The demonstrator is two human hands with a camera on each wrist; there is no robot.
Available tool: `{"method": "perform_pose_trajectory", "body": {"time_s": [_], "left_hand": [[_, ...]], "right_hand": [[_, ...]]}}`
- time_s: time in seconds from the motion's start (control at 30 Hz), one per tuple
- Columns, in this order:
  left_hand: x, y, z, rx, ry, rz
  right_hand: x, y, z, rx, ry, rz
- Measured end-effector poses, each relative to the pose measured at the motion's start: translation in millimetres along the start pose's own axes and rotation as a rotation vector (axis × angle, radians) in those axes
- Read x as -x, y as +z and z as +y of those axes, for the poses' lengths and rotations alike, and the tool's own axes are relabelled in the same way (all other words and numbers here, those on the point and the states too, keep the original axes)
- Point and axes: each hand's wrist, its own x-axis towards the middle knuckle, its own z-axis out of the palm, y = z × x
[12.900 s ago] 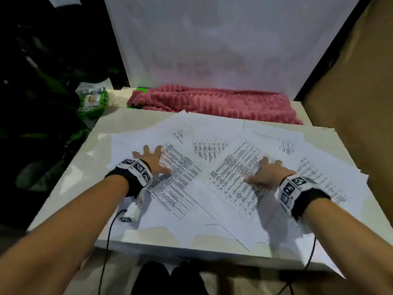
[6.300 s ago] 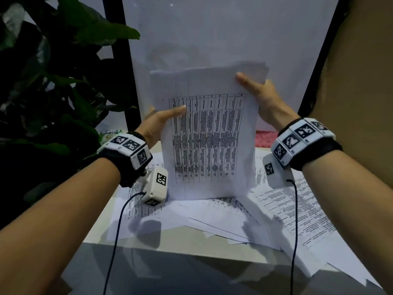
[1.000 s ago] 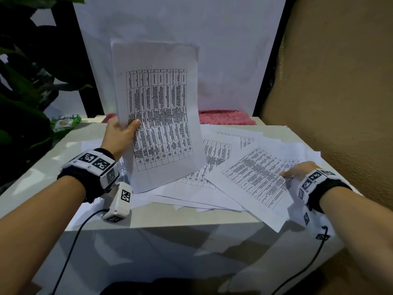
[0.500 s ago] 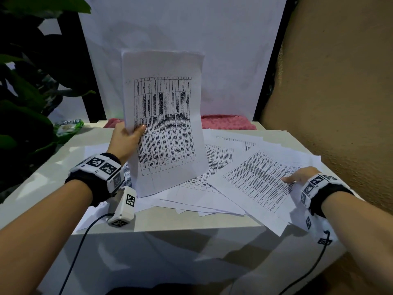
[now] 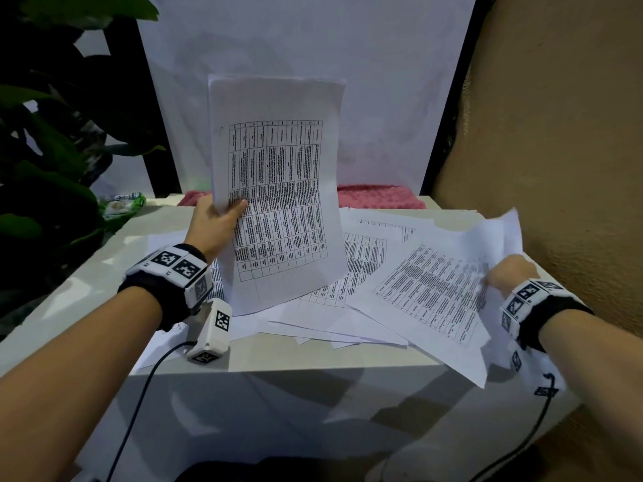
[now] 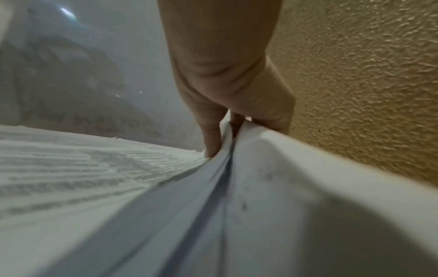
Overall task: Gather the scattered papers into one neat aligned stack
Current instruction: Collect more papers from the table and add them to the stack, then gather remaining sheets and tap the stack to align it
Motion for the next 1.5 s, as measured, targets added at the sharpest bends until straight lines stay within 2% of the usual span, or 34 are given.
{"method": "perform_pose_trajectory", "body": {"time_s": [0.13,0.2,0.23,0.37,0.5,0.57,0.67,0.73,0.9,1.0,1.07,1.37,1.43,1.5], "left_hand": [[-1,-3,-2,-0.013,0.014,-0.014],[-2,-3,-4,-0.007,0.001,-0.006],[-2,-3,-5,-0.009,-0.005,0.005],[-2,-5,-8,-0.007,-0.016,0.043],[2,-7,-5,0.007,-0.001,0.020],[3,-9,-4,0.007,0.002,0.013],[2,-11,-3,-0.023,0.000,0.010],[2,-12,-3,-0.007,-0.034,0.010],[4,-12,-4,0.004,-0.059,0.015],[5,-13,-4,0.017,-0.038,0.000],[4,-14,-5,0.013,-0.035,-0.003],[5,-16,-4,0.022,-0.021,-0.017],[5,-16,-4,0.023,-0.018,-0.017],[5,-14,-4,0.020,-0.017,-0.015]], "right_hand": [[7,-16,-26,-0.089,-0.130,0.289],[10,-25,-39,-0.154,-0.178,0.375],[10,-27,-43,-0.166,-0.208,0.364],[8,-13,-41,-0.200,-0.216,0.144],[3,-4,-33,-0.403,0.076,0.207],[-1,-4,-25,-0.435,0.180,0.092],[0,0,-15,-0.474,0.196,-0.067],[0,4,-12,-0.465,0.197,-0.057],[4,7,-21,-0.507,0.208,0.171],[4,2,-25,-0.476,0.188,0.253],[3,1,-25,-0.449,0.197,0.232],[-4,13,-13,-0.310,0.126,-0.080],[-7,16,-15,-0.264,0.106,-0.061],[-7,10,-20,-0.236,0.084,0.049]]}}
